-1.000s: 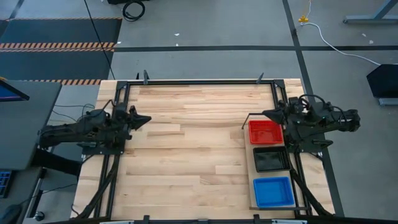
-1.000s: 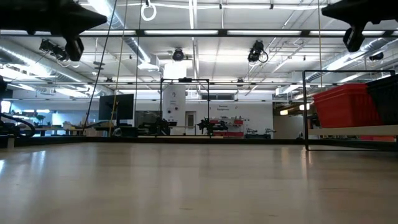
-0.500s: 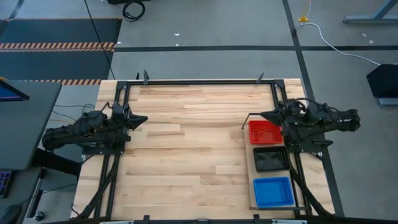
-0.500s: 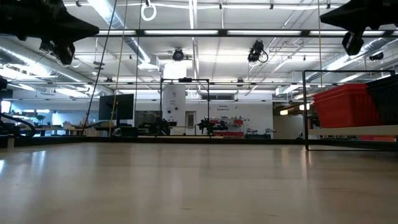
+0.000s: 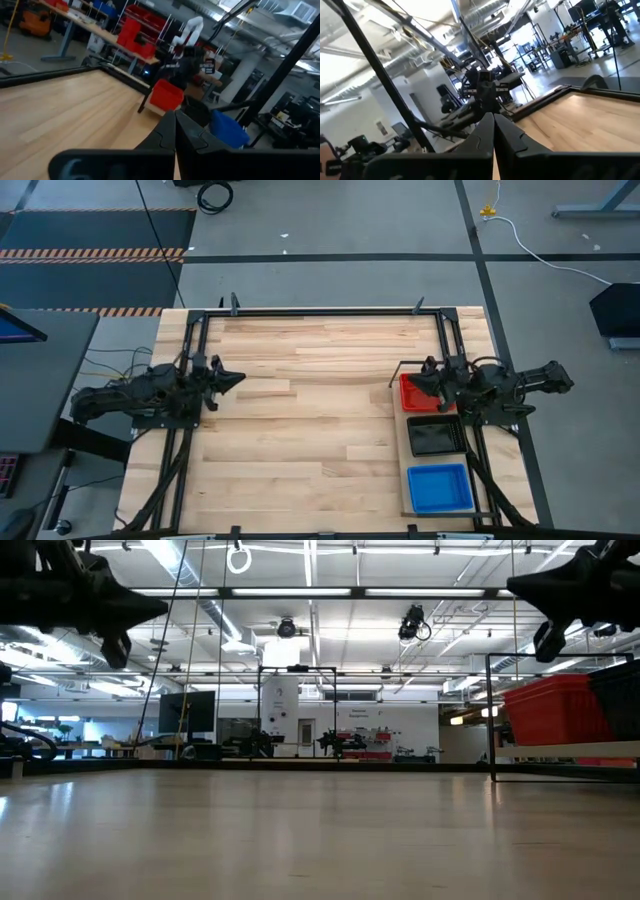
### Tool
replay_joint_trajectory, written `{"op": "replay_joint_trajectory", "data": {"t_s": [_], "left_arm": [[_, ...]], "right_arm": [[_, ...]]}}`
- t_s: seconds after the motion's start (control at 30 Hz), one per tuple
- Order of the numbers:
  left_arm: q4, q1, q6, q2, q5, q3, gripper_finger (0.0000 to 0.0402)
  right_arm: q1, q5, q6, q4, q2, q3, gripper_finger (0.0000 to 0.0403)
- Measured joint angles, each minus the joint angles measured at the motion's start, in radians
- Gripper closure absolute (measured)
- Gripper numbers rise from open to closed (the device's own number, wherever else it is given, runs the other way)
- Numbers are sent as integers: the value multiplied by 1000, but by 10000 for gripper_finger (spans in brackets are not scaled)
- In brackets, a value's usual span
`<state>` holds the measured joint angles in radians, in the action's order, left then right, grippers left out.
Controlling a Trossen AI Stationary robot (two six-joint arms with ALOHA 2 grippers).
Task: Stack baskets on shelf by color
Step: Return to Home Position
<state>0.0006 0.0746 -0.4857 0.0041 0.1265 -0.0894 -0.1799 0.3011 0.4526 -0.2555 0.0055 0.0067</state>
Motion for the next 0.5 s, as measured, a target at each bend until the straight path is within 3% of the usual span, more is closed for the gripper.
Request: {"op": "replay_joint_trajectory", "data": {"t_s": [0.13, 0.23, 0.37, 0.5], "left_arm": [[135, 0, -14, 0, -2, 76, 401], [145, 0, 17, 2, -18, 80, 401], [121, 0, 159, 1, -61, 80, 398], [115, 0, 267, 2, -61, 80, 379]], "right_arm": [[-1, -4, -11, 17, 0, 3, 396], [-1, 9, -60, 14, 1, 1, 395], [0, 22, -189, 40, 3, 0, 395], [0, 21, -186, 43, 3, 0, 395]]}}
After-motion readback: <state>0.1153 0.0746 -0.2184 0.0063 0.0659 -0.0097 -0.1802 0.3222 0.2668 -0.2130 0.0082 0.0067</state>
